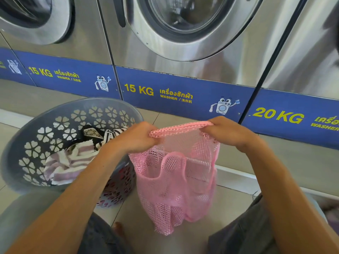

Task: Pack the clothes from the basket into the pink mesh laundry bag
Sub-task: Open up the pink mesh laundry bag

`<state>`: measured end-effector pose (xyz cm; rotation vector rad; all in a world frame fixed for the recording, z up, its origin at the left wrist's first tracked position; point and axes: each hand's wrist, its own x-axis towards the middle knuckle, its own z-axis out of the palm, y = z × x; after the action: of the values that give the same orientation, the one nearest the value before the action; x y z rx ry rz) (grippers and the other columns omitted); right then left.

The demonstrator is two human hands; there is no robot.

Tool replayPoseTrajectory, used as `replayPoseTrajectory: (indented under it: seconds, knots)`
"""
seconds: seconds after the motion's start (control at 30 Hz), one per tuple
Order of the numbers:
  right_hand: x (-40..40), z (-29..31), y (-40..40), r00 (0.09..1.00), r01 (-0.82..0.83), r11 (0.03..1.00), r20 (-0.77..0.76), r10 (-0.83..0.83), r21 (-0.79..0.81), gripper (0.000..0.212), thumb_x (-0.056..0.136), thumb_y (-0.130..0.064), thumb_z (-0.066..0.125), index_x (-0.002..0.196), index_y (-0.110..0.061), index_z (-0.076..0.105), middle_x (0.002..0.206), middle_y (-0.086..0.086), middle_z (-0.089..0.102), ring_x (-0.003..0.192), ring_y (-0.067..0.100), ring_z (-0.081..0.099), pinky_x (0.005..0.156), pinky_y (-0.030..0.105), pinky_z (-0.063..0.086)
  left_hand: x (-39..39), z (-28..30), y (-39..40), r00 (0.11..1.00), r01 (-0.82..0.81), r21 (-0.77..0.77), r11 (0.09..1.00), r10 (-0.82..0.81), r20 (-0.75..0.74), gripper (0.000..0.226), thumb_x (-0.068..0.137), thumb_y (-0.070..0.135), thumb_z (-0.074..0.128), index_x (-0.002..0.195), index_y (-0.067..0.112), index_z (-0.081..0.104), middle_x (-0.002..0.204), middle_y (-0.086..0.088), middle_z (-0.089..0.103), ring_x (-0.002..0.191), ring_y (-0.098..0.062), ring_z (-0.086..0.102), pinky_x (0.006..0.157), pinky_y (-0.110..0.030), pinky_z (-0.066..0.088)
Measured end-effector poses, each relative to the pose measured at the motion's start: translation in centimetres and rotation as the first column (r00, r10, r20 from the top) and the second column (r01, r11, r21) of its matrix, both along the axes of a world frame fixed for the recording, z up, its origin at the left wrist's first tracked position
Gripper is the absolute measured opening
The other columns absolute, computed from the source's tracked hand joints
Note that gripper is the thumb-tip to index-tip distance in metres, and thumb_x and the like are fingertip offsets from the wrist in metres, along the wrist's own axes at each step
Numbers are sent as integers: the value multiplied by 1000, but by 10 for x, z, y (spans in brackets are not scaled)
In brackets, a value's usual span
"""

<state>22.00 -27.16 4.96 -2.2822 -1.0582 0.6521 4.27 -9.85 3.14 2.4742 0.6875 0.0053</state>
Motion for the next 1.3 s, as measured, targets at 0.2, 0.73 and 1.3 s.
replayPoseTrajectory:
  seconds: [0.2,0.73,1.3]
  knots:
    - [-15,7,6,919,62,967,-392,41,247,25,95,-16,53,79,-6,70,76,4,68,70,17,61,74,34,49,1,9,0,978,-164,-144,976,180,109,23,95,29,56,83,13,67,81,-5,65,78,-21,59,63,-28,36]
    - [-11,5,-6,942,-308,946,-175,288,-101,34,71,-47,82,99,-30,75,97,-12,76,94,12,70,96,39,51,-4,13,0,977,-10,-366,930,87,193,22,78,27,81,96,31,69,91,10,76,89,-10,73,89,-37,54]
    - [-26,-3,14,901,-43,934,-390,190,355,32,85,-35,74,114,-24,69,105,-5,76,97,13,72,84,33,57,10,5,2,893,-235,-350,907,344,290,12,87,28,63,88,21,72,79,8,74,77,-14,70,75,-30,51]
